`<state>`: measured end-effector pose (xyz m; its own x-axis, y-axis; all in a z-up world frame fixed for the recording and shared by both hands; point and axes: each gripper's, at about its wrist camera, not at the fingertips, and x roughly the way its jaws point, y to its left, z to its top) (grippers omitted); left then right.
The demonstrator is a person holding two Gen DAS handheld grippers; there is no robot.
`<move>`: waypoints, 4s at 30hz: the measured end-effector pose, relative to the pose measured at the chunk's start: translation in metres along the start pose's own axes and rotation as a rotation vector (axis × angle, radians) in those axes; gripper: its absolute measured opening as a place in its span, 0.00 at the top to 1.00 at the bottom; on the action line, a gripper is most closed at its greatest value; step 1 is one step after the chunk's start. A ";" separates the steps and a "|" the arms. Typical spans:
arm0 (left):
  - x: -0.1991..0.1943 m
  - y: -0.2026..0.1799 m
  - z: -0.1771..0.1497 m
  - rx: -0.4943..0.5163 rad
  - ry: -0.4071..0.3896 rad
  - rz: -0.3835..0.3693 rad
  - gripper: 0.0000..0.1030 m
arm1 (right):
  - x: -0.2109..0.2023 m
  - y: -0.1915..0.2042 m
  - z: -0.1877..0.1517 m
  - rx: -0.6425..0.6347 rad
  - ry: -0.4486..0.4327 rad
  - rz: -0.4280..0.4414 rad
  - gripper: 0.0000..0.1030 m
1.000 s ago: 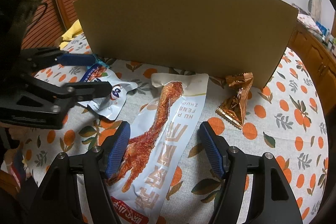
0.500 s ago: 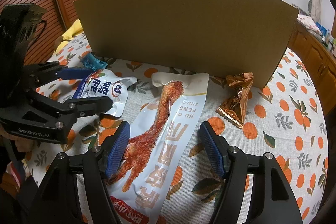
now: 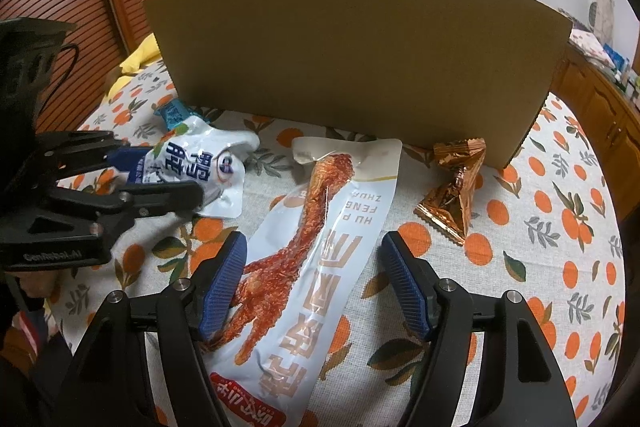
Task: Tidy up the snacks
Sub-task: 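Grasp long chicken-feet pack with right tool while left tool grasps white-blue pouch, then lift both packs and carry them over the open box, then open both tools to drop the chicken-feet pack and white-blue pouch into box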
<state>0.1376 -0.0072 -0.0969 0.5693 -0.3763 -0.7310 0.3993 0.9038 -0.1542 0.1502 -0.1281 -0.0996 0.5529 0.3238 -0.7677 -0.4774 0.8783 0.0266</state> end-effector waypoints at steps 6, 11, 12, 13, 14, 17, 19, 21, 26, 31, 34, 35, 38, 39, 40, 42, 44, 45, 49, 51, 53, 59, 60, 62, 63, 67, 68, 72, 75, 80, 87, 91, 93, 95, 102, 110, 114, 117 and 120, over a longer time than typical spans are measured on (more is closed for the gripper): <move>-0.012 0.001 -0.002 -0.020 -0.032 -0.009 0.82 | 0.001 0.005 0.000 -0.015 0.005 -0.002 0.30; -0.018 0.005 -0.005 -0.045 -0.057 -0.015 0.85 | 0.002 0.009 0.002 -0.041 0.019 -0.002 0.33; -0.019 0.005 -0.006 -0.046 -0.063 -0.015 0.85 | 0.002 0.011 0.002 -0.050 0.018 -0.002 0.37; -0.019 0.004 -0.006 -0.047 -0.066 -0.015 0.86 | 0.003 0.013 0.002 -0.056 0.019 -0.004 0.41; -0.020 0.004 -0.006 -0.050 -0.069 -0.014 0.86 | 0.002 0.015 0.002 -0.061 0.016 -0.007 0.45; -0.025 0.006 -0.007 -0.055 -0.083 -0.013 0.86 | 0.000 0.015 0.003 -0.048 0.012 0.041 0.65; -0.028 0.007 -0.007 -0.061 -0.090 -0.015 0.86 | 0.000 0.016 0.004 -0.048 0.014 0.044 0.68; -0.031 0.009 -0.008 -0.067 -0.096 -0.016 0.86 | 0.000 0.015 0.004 -0.040 0.012 0.055 0.69; -0.036 0.009 -0.009 -0.071 -0.107 -0.018 0.86 | -0.004 0.012 0.004 -0.021 0.002 0.076 0.74; -0.042 0.006 -0.008 -0.071 -0.126 -0.023 0.86 | -0.012 0.012 0.002 -0.016 -0.021 0.078 0.79; -0.047 0.004 -0.006 -0.067 -0.138 -0.024 0.86 | -0.019 0.010 0.000 -0.018 -0.041 0.070 0.80; -0.049 0.003 -0.004 -0.066 -0.143 -0.024 0.86 | -0.020 0.009 0.000 -0.017 -0.047 0.069 0.81; -0.054 0.001 0.000 -0.060 -0.155 -0.025 0.86 | -0.026 0.007 0.001 -0.009 -0.067 0.071 0.81; -0.056 0.001 0.002 -0.059 -0.159 -0.023 0.86 | -0.028 0.006 0.002 -0.009 -0.073 0.070 0.81; -0.058 0.001 0.005 -0.056 -0.165 -0.022 0.86 | -0.030 0.005 0.003 -0.009 -0.079 0.070 0.81; -0.062 0.000 0.009 -0.053 -0.175 -0.022 0.86 | -0.036 0.004 0.005 -0.010 -0.094 0.065 0.82; -0.067 -0.001 0.014 -0.048 -0.188 -0.023 0.86 | -0.041 0.004 0.010 -0.017 -0.109 0.057 0.82; -0.070 -0.002 0.018 -0.042 -0.196 -0.022 0.86 | -0.045 0.004 0.011 -0.019 -0.117 0.054 0.82; -0.081 -0.004 0.029 -0.024 -0.224 -0.015 0.86 | -0.061 0.002 0.020 -0.032 -0.154 0.040 0.82; -0.085 -0.006 0.035 -0.015 -0.235 -0.011 0.86 | -0.069 0.000 0.023 -0.038 -0.170 0.035 0.82; -0.088 -0.006 0.039 -0.008 -0.242 -0.005 0.86 | -0.076 0.000 0.028 -0.047 -0.187 0.031 0.82; -0.093 -0.005 0.056 0.010 -0.261 0.017 0.86 | -0.092 -0.001 0.045 -0.073 -0.226 0.009 0.82; -0.094 -0.005 0.058 0.012 -0.263 0.020 0.86 | -0.094 -0.002 0.048 -0.078 -0.232 0.006 0.82; -0.095 -0.004 0.063 0.016 -0.266 0.027 0.86 | -0.098 -0.002 0.054 -0.085 -0.243 -0.001 0.82; -0.096 -0.003 0.066 0.017 -0.268 0.031 0.86 | -0.100 -0.002 0.057 -0.090 -0.248 -0.004 0.82; -0.099 -0.001 0.077 0.028 -0.279 0.052 0.86 | -0.103 -0.002 0.069 -0.103 -0.262 -0.014 0.82; -0.100 -0.001 0.080 0.031 -0.282 0.056 0.86 | -0.103 -0.003 0.073 -0.106 -0.264 -0.017 0.82; -0.102 0.000 0.092 0.044 -0.289 0.072 0.86 | -0.103 -0.004 0.086 -0.111 -0.274 -0.021 0.82; -0.103 0.001 0.100 0.050 -0.292 0.080 0.86 | -0.104 -0.003 0.098 -0.120 -0.284 -0.032 0.82; -0.101 0.003 0.115 0.057 -0.295 0.089 0.85 | -0.104 -0.001 0.116 -0.141 -0.297 -0.050 0.82; -0.082 0.009 0.130 0.055 -0.278 0.109 0.85 | -0.093 -0.008 0.139 -0.142 -0.288 -0.069 0.82; -0.066 0.018 0.137 0.038 -0.251 0.121 0.85 | -0.084 -0.018 0.151 -0.129 -0.275 -0.081 0.82; -0.060 0.022 0.139 0.031 -0.243 0.115 0.85 | -0.077 -0.025 0.159 -0.100 -0.259 -0.072 0.82; -0.052 0.025 0.141 0.022 -0.234 0.122 0.85 | -0.070 -0.031 0.167 -0.074 -0.249 -0.067 0.82; -0.030 0.034 0.145 0.004 -0.199 0.151 0.84 | -0.043 -0.038 0.185 -0.054 -0.228 -0.119 0.82; -0.016 0.038 0.142 -0.009 -0.170 0.184 0.81 | -0.019 -0.062 0.185 0.030 -0.192 -0.158 0.82; -0.012 0.039 0.142 -0.011 -0.160 0.196 0.77 | -0.010 -0.066 0.192 0.063 -0.183 -0.159 0.82; -0.010 0.040 0.142 -0.017 -0.157 0.198 0.73 | 0.000 -0.066 0.195 0.059 -0.158 -0.170 0.83; -0.012 0.041 0.140 -0.019 -0.168 0.201 0.73 | 0.012 -0.064 0.191 0.054 -0.130 -0.172 0.83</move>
<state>0.2478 0.0054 -0.0010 0.7481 -0.2161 -0.6274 0.2537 0.9668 -0.0305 0.3181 -0.1127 0.0118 0.7085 0.2070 -0.6746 -0.3330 0.9409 -0.0610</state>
